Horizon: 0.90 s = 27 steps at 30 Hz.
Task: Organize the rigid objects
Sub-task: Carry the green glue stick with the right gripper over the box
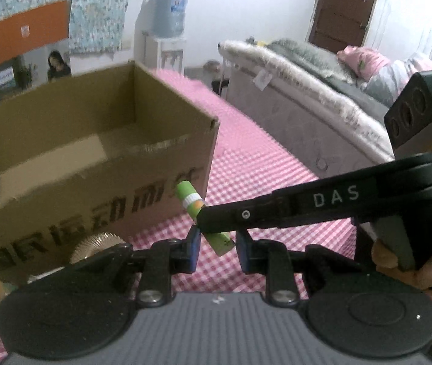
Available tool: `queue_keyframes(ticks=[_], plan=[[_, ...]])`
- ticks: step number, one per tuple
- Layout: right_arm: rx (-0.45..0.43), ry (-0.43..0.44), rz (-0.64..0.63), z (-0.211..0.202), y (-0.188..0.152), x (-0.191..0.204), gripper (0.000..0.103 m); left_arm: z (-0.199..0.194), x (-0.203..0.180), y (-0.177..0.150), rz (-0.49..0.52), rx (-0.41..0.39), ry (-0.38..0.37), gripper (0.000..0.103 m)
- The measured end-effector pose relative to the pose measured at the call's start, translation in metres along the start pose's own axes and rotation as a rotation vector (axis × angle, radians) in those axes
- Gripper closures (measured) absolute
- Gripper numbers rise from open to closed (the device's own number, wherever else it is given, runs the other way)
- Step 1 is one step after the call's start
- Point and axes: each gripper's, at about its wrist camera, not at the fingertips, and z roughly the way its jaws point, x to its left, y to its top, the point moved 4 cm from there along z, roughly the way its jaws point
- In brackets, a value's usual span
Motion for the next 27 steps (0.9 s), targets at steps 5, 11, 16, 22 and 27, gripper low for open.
queue_keyframes(ticks=[5,11,16,22,27], plan=[[-0.065,0.02,-0.073,-0.02,0.012,0.037,0.087,-0.041,-0.003,0.016,0.022,-0.089,0.027,0.077],[-0.103,0.089,-0.176,-0.012,0.044,0.091,0.087,-0.078,0.021,0.046,0.016,-0.142,0.115,0.077],[-0.058,0.137,-0.214,0.025,0.082,0.12,0.087,-0.082,0.067,0.069,-0.036,-0.108,0.16,0.077],[0.078,0.153,-0.15,0.1,0.123,0.126,0.088,-0.055,0.133,0.081,-0.126,0.006,0.161,0.077],[0.2,0.126,-0.069,0.162,0.141,0.119,0.088,-0.022,0.182,0.081,-0.206,0.125,0.157,0.077]])
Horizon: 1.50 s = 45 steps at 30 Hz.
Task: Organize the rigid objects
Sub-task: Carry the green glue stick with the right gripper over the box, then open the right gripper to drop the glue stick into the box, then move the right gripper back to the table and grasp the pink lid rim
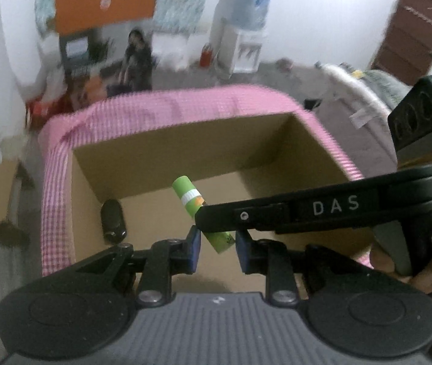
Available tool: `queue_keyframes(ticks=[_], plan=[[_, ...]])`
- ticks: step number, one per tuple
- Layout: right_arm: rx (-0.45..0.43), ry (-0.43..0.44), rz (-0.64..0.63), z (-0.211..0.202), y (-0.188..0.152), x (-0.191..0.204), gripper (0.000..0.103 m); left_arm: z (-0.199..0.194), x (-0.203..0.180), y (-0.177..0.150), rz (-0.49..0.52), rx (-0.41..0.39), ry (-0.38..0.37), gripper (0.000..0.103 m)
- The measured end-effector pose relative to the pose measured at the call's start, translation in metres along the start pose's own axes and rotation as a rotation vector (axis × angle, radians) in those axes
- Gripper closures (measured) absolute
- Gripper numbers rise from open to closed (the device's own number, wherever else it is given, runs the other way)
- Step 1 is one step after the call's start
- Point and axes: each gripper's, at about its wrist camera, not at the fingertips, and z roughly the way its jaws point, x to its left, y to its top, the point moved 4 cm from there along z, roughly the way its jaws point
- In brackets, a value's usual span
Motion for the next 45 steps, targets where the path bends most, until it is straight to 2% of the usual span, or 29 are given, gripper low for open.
queue_keyframes(ticks=[7,10,14,17,21,22,24,26,31,35,38,40,45], plan=[[0.136,-0.043,0.104,0.062,0.012,-0.027,0.086,0.039,0.026,-0.005,0.0,0.127,0.091,0.078],[0.183,-0.059,0.136,0.078,0.008,-0.032,0.084,0.049,0.028,-0.007,0.003,0.157,0.114,0.074],[0.206,-0.058,0.172,0.085,0.009,-0.037,0.08,0.047,0.03,-0.009,-0.002,0.15,0.118,0.072],[0.194,-0.043,0.179,0.08,0.008,-0.037,0.077,0.039,0.027,-0.007,-0.002,0.125,0.108,0.071],[0.163,-0.028,0.181,0.07,0.011,-0.04,0.076,0.025,0.019,-0.003,0.012,0.077,0.107,0.063],[0.152,-0.024,0.181,0.065,0.012,-0.04,0.075,0.021,0.016,-0.002,0.013,0.065,0.102,0.062],[0.129,-0.013,0.177,0.054,0.012,-0.041,0.075,0.012,0.012,-0.002,0.011,0.042,0.089,0.053],[0.103,-0.008,0.166,0.035,0.009,-0.042,0.073,0.001,0.007,-0.003,0.012,0.015,0.08,0.049],[0.01,0.018,0.124,-0.021,-0.006,-0.03,0.069,-0.036,-0.005,-0.008,0.024,-0.066,0.064,0.041],[-0.073,0.046,0.093,-0.071,-0.025,-0.021,0.063,-0.073,-0.018,-0.021,0.043,-0.144,0.032,0.028],[-0.124,0.051,0.063,-0.107,-0.047,-0.014,0.06,-0.096,-0.03,-0.04,0.068,-0.194,0.008,0.017],[-0.144,0.051,0.054,-0.127,-0.067,-0.013,0.056,-0.104,-0.037,-0.055,0.075,-0.212,-0.008,0.014],[-0.127,0.029,0.061,-0.149,-0.116,-0.027,0.055,-0.097,-0.056,-0.101,0.1,-0.182,-0.064,0.009]])
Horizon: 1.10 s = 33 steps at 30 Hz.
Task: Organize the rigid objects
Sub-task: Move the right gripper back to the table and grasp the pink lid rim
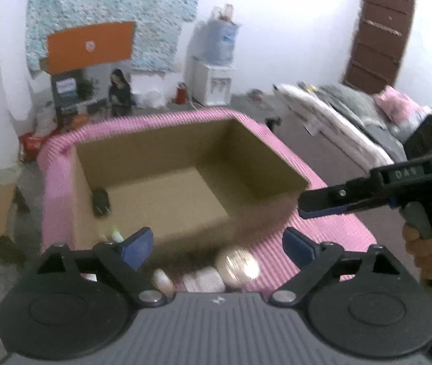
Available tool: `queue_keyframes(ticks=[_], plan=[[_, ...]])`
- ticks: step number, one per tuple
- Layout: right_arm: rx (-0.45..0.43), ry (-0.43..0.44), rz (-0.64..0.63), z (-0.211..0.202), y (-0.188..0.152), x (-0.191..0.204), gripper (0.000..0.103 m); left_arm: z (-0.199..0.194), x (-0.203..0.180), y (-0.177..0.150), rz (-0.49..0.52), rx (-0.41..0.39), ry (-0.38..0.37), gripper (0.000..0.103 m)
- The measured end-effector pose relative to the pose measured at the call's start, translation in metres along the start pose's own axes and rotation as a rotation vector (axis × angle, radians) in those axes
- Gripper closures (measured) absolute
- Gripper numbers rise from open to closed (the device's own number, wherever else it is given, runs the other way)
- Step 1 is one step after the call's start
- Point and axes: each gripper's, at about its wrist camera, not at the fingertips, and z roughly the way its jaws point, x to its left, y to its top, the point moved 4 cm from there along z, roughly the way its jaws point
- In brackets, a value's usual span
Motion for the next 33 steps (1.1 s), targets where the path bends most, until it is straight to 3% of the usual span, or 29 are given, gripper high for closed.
queue_keyframes(ticks=[6,10,18,20,22,33], plan=[[0.085,-0.113,-0.029,0.015,-0.066,-0.025,0.055,0.034,-0.035,-0.057,0.066,0.121,-0.054,0.009],[0.139,-0.231,-0.134,0.033,-0.09,-0.031,0.055,0.055,-0.056,-0.077,0.148,0.151,-0.029,0.009],[0.218,-0.338,-0.307,0.072,-0.095,-0.036,0.067,0.088,-0.074,-0.092,0.259,0.177,0.038,0.014],[0.242,-0.353,-0.341,0.079,-0.097,-0.038,0.072,0.093,-0.076,-0.093,0.277,0.184,0.05,0.015],[0.248,-0.366,-0.379,0.085,-0.097,-0.04,0.087,0.098,-0.076,-0.094,0.289,0.189,0.06,0.016],[0.231,-0.375,-0.384,0.073,-0.09,-0.049,0.091,0.114,-0.084,-0.091,0.314,0.211,0.049,0.016]])
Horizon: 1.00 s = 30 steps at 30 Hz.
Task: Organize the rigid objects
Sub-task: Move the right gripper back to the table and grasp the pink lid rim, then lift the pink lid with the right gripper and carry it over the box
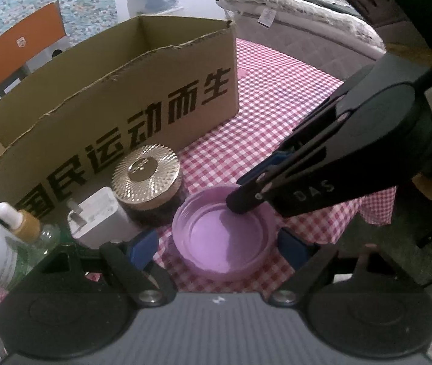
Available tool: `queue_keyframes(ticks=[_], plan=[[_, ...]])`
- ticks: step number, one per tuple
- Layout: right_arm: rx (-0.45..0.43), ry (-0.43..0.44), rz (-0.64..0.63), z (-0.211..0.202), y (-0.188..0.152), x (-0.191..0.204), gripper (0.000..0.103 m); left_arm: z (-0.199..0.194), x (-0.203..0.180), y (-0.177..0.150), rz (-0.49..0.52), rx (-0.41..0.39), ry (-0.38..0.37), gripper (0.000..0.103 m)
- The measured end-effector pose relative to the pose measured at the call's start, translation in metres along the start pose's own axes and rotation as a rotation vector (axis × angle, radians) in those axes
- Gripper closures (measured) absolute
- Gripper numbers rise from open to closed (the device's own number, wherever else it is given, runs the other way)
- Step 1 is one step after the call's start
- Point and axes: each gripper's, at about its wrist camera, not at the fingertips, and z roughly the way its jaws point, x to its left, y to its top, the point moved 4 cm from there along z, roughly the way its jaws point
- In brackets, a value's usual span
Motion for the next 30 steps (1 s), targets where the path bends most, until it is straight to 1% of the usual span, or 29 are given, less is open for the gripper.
queue_keyframes(ticks=[5,10,17,23,30], plan=[[-0.005,-0.004,0.03,-0.002,-0.003,-0.008,0.091,0.004,-0.002,0.002,-0.005,0.008,-0.022,0.021],[-0.011,-0.004,0.033,-0.003,-0.004,-0.008,0.089,0.006,-0.003,0.005,-0.009,0.001,-0.027,0.021],[-0.025,0.008,0.043,-0.003,-0.003,-0.011,0.089,0.007,-0.004,0.006,-0.01,-0.009,-0.015,0.022],[-0.039,0.01,0.06,-0.008,-0.005,-0.011,0.089,-0.004,-0.007,0.01,-0.005,-0.041,-0.015,0.022],[-0.083,-0.002,0.059,-0.031,-0.004,-0.005,0.089,-0.024,-0.01,0.016,0.003,-0.099,-0.007,0.022]])
